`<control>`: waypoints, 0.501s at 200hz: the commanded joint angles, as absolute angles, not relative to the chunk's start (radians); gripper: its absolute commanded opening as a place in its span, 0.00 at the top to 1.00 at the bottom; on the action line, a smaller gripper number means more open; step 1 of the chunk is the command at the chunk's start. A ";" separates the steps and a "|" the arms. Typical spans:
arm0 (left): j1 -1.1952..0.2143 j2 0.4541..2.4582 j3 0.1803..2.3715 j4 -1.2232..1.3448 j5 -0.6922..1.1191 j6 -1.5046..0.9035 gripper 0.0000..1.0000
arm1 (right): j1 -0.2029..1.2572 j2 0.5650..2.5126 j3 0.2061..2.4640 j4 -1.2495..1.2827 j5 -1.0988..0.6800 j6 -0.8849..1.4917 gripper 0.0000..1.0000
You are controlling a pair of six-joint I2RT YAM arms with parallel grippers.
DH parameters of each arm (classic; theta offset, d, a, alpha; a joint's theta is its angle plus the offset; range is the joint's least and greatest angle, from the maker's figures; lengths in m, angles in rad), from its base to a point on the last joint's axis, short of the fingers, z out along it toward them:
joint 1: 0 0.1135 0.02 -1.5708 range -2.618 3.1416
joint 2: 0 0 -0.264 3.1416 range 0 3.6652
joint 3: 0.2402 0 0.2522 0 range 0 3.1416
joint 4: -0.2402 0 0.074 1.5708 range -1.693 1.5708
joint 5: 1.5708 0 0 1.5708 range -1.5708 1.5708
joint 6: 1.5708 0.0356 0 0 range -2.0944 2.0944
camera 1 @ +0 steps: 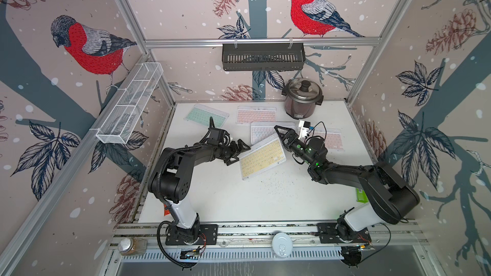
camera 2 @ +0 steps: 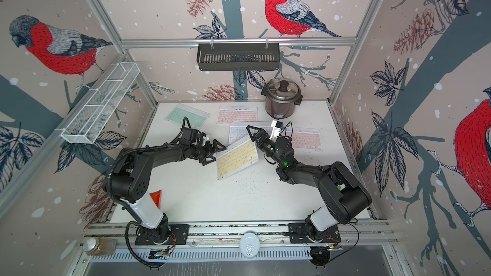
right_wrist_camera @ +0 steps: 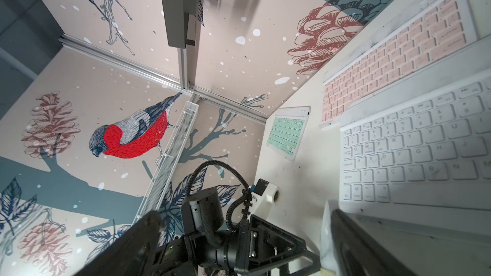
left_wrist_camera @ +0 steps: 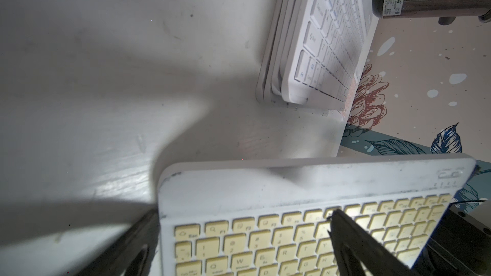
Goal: Stack the numeric keypads
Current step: Pick up the numeric keypad from the center of the board.
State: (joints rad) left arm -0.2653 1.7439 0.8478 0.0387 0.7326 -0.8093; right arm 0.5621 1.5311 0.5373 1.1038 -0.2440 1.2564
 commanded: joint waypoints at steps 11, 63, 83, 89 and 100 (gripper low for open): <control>-0.273 1.750 0.832 0.067 0.843 -0.834 0.01 | 0.592 1.525 0.525 0.990 -0.358 1.438 0.00; -0.273 1.753 0.825 0.076 0.842 -0.838 0.01 | 0.619 1.522 0.529 1.018 -0.262 1.525 0.00; -0.273 1.750 0.821 0.077 0.842 -0.836 0.01 | 0.633 1.557 0.543 1.044 -0.250 1.557 0.00; -0.274 1.748 0.819 0.077 0.842 -0.835 0.01 | 0.639 1.568 0.545 1.059 -0.248 1.567 0.00; -0.274 1.746 0.816 0.075 0.842 -0.833 0.01 | 0.650 1.586 0.541 1.088 -0.240 1.589 0.00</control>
